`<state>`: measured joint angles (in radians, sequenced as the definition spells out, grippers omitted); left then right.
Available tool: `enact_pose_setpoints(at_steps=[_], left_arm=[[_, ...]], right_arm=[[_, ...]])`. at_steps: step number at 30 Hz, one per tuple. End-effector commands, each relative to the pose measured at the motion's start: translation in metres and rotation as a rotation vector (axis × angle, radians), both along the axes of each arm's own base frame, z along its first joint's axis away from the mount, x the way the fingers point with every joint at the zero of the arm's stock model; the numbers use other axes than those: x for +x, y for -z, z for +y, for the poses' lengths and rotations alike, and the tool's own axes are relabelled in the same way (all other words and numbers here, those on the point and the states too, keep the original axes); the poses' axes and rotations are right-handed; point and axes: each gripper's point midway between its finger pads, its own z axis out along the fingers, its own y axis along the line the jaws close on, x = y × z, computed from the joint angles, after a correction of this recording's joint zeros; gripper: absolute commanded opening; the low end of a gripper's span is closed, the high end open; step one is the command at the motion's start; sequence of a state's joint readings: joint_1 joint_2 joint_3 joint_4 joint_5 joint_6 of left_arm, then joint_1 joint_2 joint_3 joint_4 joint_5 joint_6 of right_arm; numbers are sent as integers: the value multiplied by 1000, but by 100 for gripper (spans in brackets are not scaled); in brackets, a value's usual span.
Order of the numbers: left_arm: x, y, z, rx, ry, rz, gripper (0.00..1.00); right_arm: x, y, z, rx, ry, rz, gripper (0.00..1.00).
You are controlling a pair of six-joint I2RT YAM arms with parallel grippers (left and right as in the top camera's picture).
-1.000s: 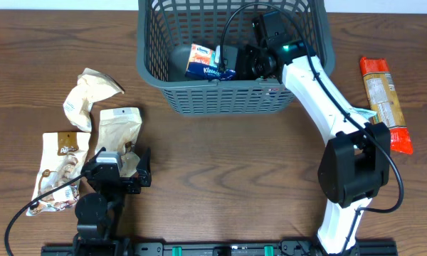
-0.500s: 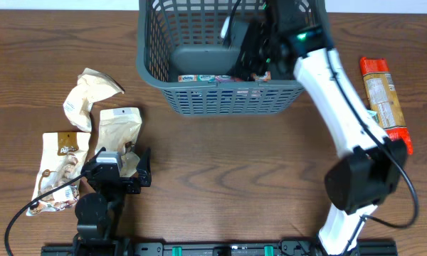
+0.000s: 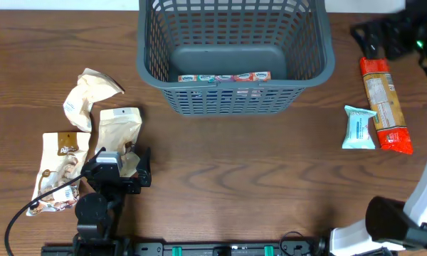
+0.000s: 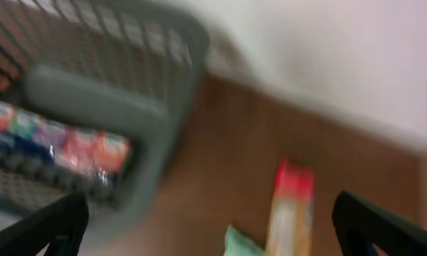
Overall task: Pack container
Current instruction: 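Move the right gripper to the mint-green snack wrapper and grasp it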
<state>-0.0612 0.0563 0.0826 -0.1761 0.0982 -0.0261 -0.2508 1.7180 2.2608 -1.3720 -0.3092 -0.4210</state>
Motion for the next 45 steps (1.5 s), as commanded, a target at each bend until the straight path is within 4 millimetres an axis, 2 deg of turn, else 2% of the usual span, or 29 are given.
enact_pose_setpoints(at_steps=[1,6,9,14,20,24,32,45], left_arm=[[-1,14,-2,3,10,34,99],[-1,14,-2,3,10,34,99],[-1,14,-2,3,10,34,99],[-1,14,-2,2,10,34,99],[-1,14,-2,2,10,34,99],[-1,14,-2,2,10,34,98],[-1,14,-2,2,10,34,99],[-1,14,-2,2,10,34,99]], right_arm=[[-10,55,-31,60,125,208,99],[-32,115,-62,71,228,398,99],[-45,153,-73,64,268,501,99],[-61,210,-80,61,301,613,99],[-69,262,-87,82,356,647,99],[-71,286,-87,82,357,644,99],[-62,309,-91,76,357,621,99],[-51,362,-96,78,325,682,96]])
